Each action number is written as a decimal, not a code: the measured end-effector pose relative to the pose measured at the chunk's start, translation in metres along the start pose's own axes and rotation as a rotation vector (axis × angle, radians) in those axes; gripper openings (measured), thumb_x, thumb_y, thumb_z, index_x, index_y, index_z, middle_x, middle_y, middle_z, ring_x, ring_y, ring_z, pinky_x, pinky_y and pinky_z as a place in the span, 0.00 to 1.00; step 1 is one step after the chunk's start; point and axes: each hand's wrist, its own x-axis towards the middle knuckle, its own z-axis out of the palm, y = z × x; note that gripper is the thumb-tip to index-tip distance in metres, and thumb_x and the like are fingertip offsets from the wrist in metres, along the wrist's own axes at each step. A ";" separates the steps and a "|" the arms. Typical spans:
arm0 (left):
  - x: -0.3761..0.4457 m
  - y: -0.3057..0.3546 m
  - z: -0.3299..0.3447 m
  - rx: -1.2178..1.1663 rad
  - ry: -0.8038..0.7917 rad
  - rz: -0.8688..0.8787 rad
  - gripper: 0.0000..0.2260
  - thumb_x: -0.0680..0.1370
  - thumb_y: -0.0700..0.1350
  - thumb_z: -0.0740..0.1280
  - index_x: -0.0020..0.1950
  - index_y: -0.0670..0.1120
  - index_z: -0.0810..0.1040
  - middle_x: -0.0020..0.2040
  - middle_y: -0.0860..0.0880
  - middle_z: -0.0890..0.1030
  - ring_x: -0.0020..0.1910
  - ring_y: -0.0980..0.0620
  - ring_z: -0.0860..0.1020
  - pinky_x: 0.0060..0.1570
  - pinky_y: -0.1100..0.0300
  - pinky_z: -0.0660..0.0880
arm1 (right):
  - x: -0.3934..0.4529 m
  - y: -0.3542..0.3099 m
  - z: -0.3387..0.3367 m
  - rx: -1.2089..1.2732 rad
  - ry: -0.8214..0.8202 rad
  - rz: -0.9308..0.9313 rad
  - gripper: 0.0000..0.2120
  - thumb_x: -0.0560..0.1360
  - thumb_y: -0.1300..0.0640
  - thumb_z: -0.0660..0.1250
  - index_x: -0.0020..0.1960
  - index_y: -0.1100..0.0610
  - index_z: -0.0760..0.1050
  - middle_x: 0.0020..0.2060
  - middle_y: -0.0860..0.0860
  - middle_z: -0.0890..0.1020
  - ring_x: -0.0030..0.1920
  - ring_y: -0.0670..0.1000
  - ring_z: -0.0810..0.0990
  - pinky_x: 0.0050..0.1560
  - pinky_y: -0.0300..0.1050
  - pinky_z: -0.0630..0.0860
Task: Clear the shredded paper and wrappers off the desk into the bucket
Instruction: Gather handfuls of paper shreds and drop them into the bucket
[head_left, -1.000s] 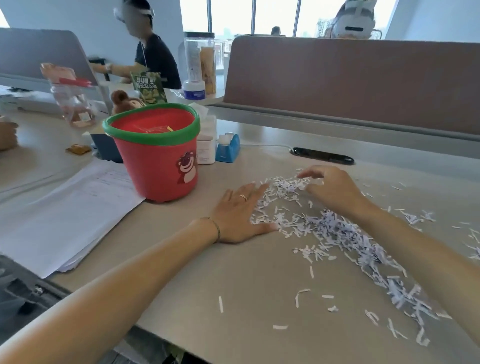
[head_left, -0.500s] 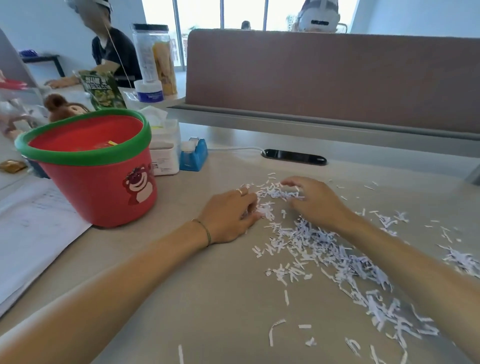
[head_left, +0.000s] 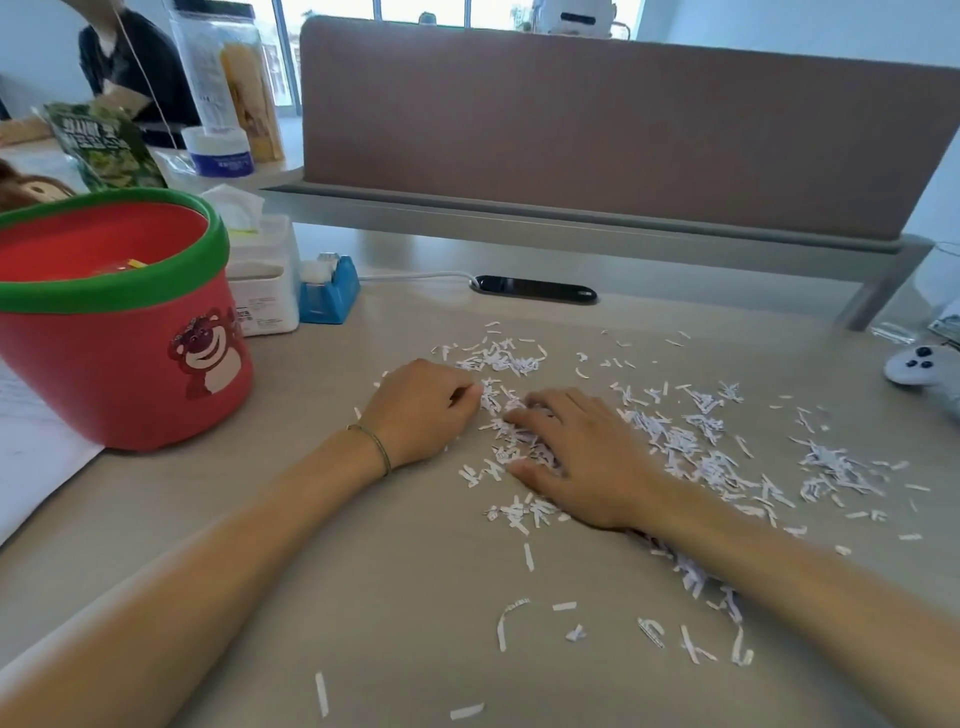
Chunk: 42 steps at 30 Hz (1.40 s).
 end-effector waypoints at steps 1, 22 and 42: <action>0.002 0.002 0.001 -0.029 0.021 -0.008 0.22 0.81 0.48 0.61 0.28 0.49 0.60 0.24 0.51 0.66 0.26 0.52 0.65 0.31 0.53 0.66 | 0.002 0.001 0.000 -0.013 0.028 -0.027 0.25 0.79 0.36 0.55 0.69 0.46 0.72 0.63 0.48 0.75 0.63 0.51 0.72 0.61 0.50 0.70; 0.027 0.016 -0.038 -0.556 0.175 -0.344 0.23 0.82 0.46 0.63 0.28 0.48 0.61 0.22 0.54 0.60 0.22 0.57 0.61 0.24 0.70 0.60 | 0.072 -0.016 -0.030 1.041 0.265 0.462 0.16 0.81 0.55 0.64 0.36 0.59 0.72 0.27 0.54 0.69 0.24 0.47 0.63 0.24 0.36 0.63; 0.045 -0.030 -0.229 -0.818 0.462 -0.639 0.16 0.80 0.45 0.63 0.32 0.48 0.65 0.25 0.51 0.64 0.21 0.54 0.62 0.23 0.65 0.58 | 0.222 -0.132 -0.146 1.984 0.093 0.450 0.19 0.82 0.57 0.58 0.32 0.53 0.67 0.20 0.46 0.64 0.18 0.44 0.56 0.16 0.35 0.54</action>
